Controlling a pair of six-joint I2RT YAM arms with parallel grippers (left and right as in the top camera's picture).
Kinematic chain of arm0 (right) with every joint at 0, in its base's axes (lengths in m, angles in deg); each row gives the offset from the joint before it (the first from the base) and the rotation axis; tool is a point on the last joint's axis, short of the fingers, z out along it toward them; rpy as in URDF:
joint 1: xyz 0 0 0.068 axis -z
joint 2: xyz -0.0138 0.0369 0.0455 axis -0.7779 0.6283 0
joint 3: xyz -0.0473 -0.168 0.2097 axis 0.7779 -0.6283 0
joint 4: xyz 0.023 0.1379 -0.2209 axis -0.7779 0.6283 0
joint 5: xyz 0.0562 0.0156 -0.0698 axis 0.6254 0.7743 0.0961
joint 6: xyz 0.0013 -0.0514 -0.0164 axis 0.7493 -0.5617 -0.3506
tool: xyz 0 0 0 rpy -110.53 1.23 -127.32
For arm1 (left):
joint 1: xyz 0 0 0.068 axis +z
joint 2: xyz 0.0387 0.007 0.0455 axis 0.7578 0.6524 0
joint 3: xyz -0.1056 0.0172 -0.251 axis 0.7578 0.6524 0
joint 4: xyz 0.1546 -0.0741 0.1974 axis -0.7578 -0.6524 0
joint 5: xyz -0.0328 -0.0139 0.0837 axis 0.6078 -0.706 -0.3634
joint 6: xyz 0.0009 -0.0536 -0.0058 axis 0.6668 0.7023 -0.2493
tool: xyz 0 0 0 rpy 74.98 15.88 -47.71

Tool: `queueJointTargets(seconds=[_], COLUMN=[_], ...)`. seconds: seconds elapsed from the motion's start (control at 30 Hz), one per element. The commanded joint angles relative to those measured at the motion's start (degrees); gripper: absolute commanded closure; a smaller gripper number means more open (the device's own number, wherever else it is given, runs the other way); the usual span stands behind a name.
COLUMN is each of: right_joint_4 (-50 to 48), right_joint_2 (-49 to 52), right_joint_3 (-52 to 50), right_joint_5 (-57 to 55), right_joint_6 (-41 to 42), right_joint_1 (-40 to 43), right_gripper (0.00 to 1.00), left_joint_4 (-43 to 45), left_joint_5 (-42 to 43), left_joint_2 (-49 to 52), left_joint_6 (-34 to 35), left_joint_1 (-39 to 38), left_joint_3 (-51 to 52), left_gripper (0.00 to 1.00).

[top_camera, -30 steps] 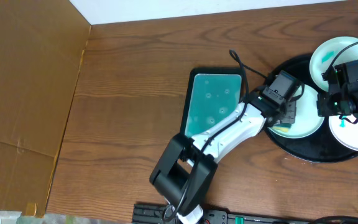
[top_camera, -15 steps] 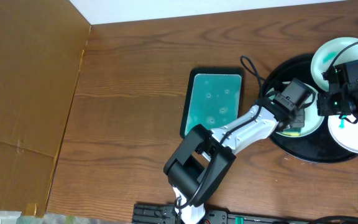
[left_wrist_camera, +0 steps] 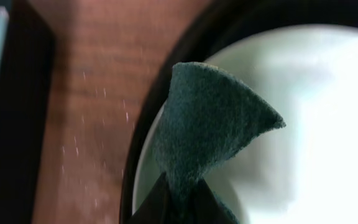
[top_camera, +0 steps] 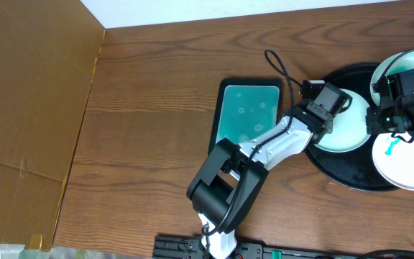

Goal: Clean dirty plates on tray and stack at the side
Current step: 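Scrub the plate with the sponge while the right gripper holds it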

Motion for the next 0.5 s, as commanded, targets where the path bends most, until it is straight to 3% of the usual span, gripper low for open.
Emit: queueJointTargets(seconds=[0.0,0.17,0.33,0.47], right_joint_4=[0.7,1.1,1.1,1.1], right_joint_2=[0.6,0.6,0.6,0.6], right_joint_3=[-0.3,-0.3,-0.3,-0.3], right_joint_5=[-1.5,-1.5,-1.5,-1.5], right_joint_6=[-2.0,-2.1,-2.5,-2.4], right_joint_1=[0.0,0.0,-0.1,-0.1], right_gripper=[0.99,0.99,0.99,0.99], left_joint_4=[3.7,12.6,20.4,20.7], left_joint_5=[-7.7,-6.7,4.3,10.5], left_joint_2=[1.3,0.6,-0.7,-3.8], left_joint_6=[-2.9,-2.8,-2.2,-2.2], left_joint_1=[2.4,2.5,2.5,2.5], left_joint_3=[1.1,1.1,1.1,1.1], left_gripper=[0.93,0.93,0.93,0.93])
